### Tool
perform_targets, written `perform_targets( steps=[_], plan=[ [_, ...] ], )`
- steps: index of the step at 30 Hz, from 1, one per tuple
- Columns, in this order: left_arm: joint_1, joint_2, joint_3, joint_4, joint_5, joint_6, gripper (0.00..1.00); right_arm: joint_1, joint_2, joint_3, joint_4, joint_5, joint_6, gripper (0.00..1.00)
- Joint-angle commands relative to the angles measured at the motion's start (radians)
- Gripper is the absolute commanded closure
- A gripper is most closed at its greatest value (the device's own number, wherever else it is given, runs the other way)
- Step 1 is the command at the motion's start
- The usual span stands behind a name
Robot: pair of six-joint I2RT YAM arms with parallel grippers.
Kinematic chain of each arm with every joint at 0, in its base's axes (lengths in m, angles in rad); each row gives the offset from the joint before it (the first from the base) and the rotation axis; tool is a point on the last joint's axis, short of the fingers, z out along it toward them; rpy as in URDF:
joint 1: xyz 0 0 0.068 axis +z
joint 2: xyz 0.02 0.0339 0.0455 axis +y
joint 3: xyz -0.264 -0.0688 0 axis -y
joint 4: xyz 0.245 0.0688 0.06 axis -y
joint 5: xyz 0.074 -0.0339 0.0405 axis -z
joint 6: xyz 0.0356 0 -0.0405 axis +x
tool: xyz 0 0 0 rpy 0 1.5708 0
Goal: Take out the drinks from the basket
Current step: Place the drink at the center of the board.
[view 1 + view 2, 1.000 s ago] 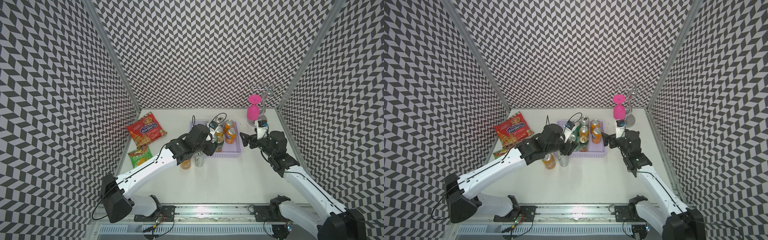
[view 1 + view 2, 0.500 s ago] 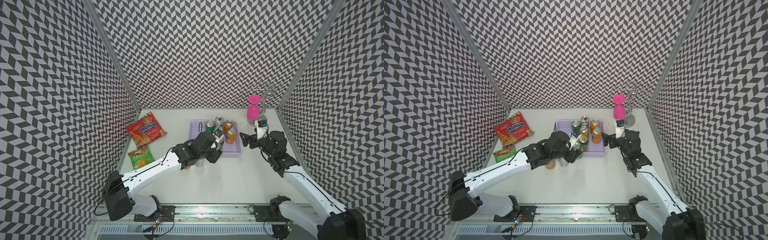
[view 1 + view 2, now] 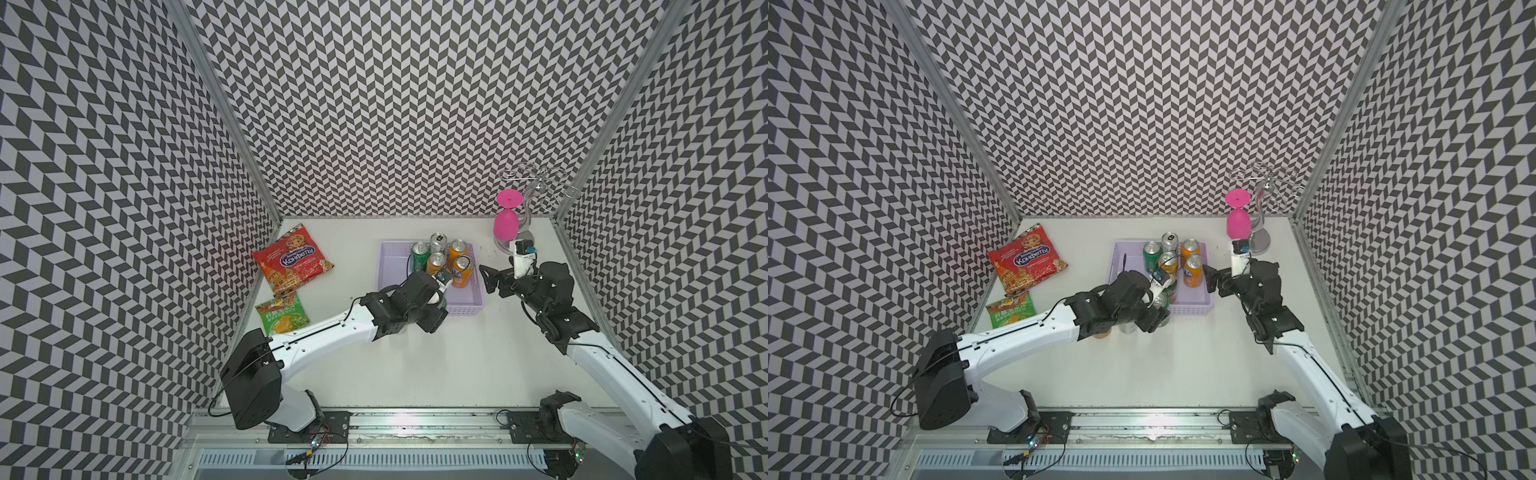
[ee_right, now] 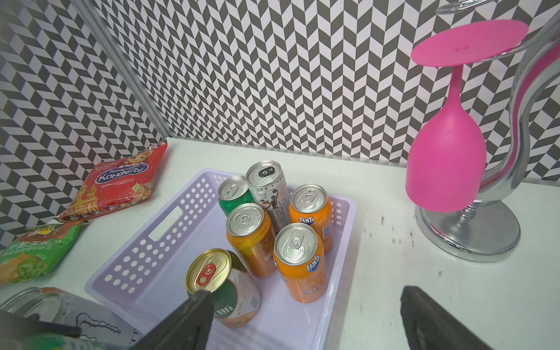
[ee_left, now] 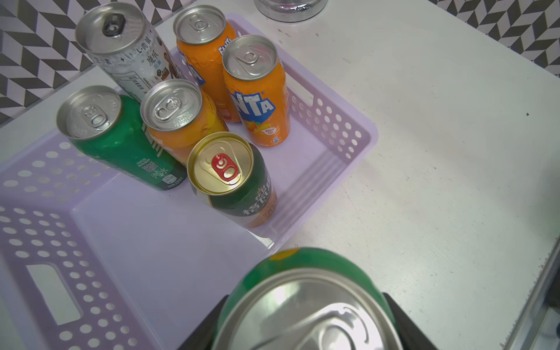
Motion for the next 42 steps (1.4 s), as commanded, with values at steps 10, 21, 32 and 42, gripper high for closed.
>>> perform_targets(
  steps=[10,21,32,42],
  plan=[
    [-0.009,0.015,-0.065,0.203,-0.023,-0.01,0.48,-0.007,0.004,-0.001,0.038,0.001,-0.002,0.0],
    [-0.009,0.042,-0.093,0.233,-0.049,-0.037,0.48,-0.007,0.006,-0.001,0.038,0.002,-0.001,0.0],
    [-0.022,0.051,-0.112,0.236,-0.079,-0.087,0.47,-0.008,0.007,0.001,0.038,0.0,0.001,0.0],
    [-0.053,0.021,-0.111,0.208,-0.186,-0.198,0.46,-0.008,0.005,0.002,0.039,-0.003,0.0,0.0]
  ],
)
